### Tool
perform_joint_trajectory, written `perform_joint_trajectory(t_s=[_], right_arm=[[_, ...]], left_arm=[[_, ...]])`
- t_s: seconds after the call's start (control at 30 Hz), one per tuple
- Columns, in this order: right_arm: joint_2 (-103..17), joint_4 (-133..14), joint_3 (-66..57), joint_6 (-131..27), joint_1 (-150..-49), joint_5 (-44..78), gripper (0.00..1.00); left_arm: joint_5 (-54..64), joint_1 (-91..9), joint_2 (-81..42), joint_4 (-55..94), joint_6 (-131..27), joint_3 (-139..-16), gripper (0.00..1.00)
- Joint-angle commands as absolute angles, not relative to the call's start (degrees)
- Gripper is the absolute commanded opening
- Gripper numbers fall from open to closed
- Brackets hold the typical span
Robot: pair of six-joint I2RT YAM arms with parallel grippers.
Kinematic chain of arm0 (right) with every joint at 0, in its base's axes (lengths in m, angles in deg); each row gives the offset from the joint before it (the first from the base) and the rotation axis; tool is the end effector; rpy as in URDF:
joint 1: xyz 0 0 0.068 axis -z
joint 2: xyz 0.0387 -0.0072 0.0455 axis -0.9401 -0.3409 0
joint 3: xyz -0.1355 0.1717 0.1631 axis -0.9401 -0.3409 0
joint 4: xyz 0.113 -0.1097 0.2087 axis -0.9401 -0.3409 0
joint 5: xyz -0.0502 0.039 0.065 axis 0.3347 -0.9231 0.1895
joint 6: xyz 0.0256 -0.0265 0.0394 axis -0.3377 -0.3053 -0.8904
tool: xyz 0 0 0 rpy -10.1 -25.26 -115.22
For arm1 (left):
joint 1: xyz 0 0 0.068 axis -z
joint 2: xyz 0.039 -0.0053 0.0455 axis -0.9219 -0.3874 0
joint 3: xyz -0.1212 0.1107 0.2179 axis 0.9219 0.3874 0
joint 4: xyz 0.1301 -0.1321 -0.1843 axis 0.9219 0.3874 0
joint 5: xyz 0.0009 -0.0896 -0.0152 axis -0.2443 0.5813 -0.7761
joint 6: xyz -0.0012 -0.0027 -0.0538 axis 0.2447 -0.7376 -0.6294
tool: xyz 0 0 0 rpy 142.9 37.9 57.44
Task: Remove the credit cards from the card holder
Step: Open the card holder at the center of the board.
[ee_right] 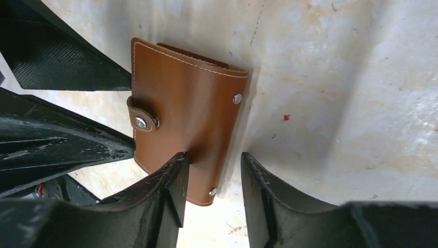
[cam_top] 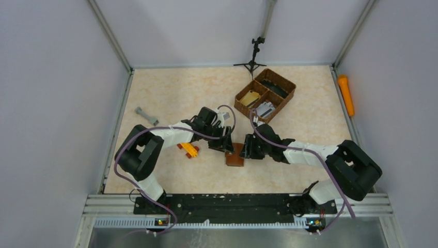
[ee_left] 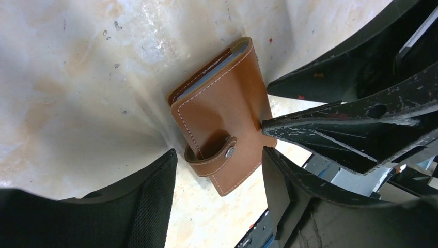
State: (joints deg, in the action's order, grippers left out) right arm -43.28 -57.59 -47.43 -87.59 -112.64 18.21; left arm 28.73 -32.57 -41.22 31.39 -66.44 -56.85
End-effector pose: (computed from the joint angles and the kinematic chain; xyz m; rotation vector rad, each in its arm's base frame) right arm 0.1898 0.1801 0.1498 -0.0582 2.5583 0.7859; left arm 0.2582 -0.2014 0.1594 0.4489 2.6539 -1.0956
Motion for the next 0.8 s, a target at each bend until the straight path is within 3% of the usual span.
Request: perform_joint_trajectory(t_s=[0.0,0.27,0.47,0.77], right_arm=[[-44.7,-53.7,-46.7,-88.5,-113.1,15.5,0.41],[-45.8,-51.6,-46.9,-90.7,-113.1,13.1,0.02],[-43.2,-52.9,-47.3,-90.4,-113.1,15.4,0.0],[-42.1,-55.2,-46.8,-89.6,-113.1,16.0,0.0]], left_arm=[[28.8,-32.1,-42.8,30.7,-66.1,-58.7,0.63],[22.8,-32.0,-44.5,35.8,-65.2,-60.3,0.6],[18.9,-31.6,-43.9,37.2,-64.7,-60.6,0.64],[3.3,-30.1,-44.4,45.8,-63.3,-63.6,0.59]])
